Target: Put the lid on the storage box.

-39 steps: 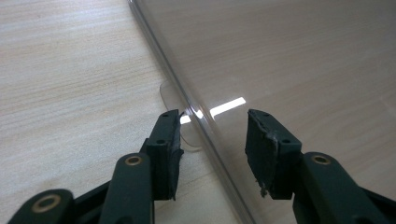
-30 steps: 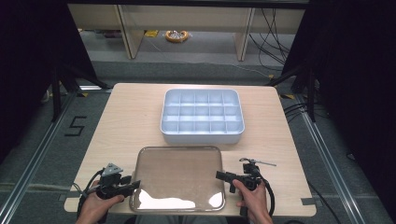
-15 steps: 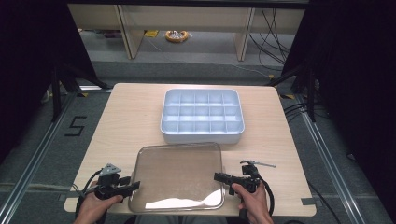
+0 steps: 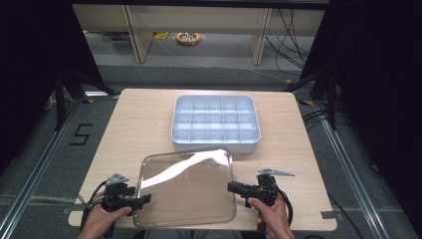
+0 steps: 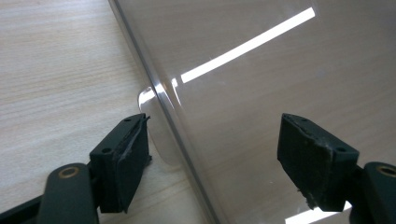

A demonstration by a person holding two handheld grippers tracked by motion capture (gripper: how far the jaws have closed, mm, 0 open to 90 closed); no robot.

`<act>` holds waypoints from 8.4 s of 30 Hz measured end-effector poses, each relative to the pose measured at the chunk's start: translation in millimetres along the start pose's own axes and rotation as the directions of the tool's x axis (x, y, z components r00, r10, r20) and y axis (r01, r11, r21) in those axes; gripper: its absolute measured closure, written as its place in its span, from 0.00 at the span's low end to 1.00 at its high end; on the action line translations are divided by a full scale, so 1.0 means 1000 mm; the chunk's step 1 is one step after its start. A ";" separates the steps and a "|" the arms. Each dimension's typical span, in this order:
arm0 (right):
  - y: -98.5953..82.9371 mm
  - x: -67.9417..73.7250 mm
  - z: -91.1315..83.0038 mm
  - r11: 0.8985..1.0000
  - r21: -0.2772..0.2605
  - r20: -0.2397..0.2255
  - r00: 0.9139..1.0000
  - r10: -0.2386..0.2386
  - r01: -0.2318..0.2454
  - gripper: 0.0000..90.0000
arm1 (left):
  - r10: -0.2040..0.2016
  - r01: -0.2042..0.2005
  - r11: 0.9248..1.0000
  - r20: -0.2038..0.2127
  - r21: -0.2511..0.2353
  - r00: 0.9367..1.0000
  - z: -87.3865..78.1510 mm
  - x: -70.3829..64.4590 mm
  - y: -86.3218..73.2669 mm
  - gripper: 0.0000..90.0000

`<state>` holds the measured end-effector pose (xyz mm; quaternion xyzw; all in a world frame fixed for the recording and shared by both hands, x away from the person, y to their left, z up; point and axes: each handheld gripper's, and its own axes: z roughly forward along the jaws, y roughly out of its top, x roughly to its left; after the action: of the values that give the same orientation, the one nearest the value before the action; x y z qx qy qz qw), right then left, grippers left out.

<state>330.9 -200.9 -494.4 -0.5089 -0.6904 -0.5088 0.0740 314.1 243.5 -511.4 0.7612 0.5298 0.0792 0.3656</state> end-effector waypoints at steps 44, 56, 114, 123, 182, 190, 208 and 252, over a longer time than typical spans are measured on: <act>0.015 0.010 -0.016 0.992 0.007 0.147 0.981 -0.122 0.123 0.78 | -0.090 0.127 0.926 0.118 -0.355 0.989 -0.047 -0.007 0.012 0.79; 0.039 0.017 -0.035 0.988 -0.034 0.202 0.970 -0.138 0.148 0.77 | -0.083 0.116 0.938 0.114 -0.328 0.990 -0.039 -0.019 0.042 0.79; 0.194 -0.022 -0.037 0.982 -0.172 0.324 0.937 0.131 -0.077 0.73 | -0.191 0.207 0.931 0.083 -0.300 0.978 0.038 -0.013 0.234 0.73; 0.206 -0.034 -0.025 0.982 -0.149 0.340 0.926 0.164 -0.119 0.72 | -0.245 0.255 0.925 0.070 -0.280 0.967 0.056 -0.004 0.248 0.72; 0.206 -0.089 0.028 0.973 -0.124 0.461 0.856 0.232 -0.196 0.61 | -0.304 0.287 0.927 -0.035 -0.243 0.952 0.120 0.008 0.245 0.68; 0.206 -0.086 0.030 0.991 -0.058 0.508 0.850 0.135 -0.123 0.55 | -0.293 0.280 0.932 -0.023 -0.231 0.956 0.118 0.011 0.246 0.67; 0.207 -0.080 0.032 0.993 -0.051 0.497 0.860 0.114 -0.103 0.54 | -0.338 0.331 0.926 -0.009 -0.184 0.941 0.117 0.018 0.240 0.71; 0.207 -0.093 0.041 0.996 -0.094 0.475 0.878 0.053 -0.009 0.51 | -0.341 0.336 0.910 0.023 -0.243 0.940 0.127 0.024 0.241 0.66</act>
<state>552.5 -234.4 -442.0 -0.6320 -0.6558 -0.3971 -0.1130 569.4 162.5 -455.0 0.6064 0.6436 0.0864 0.4589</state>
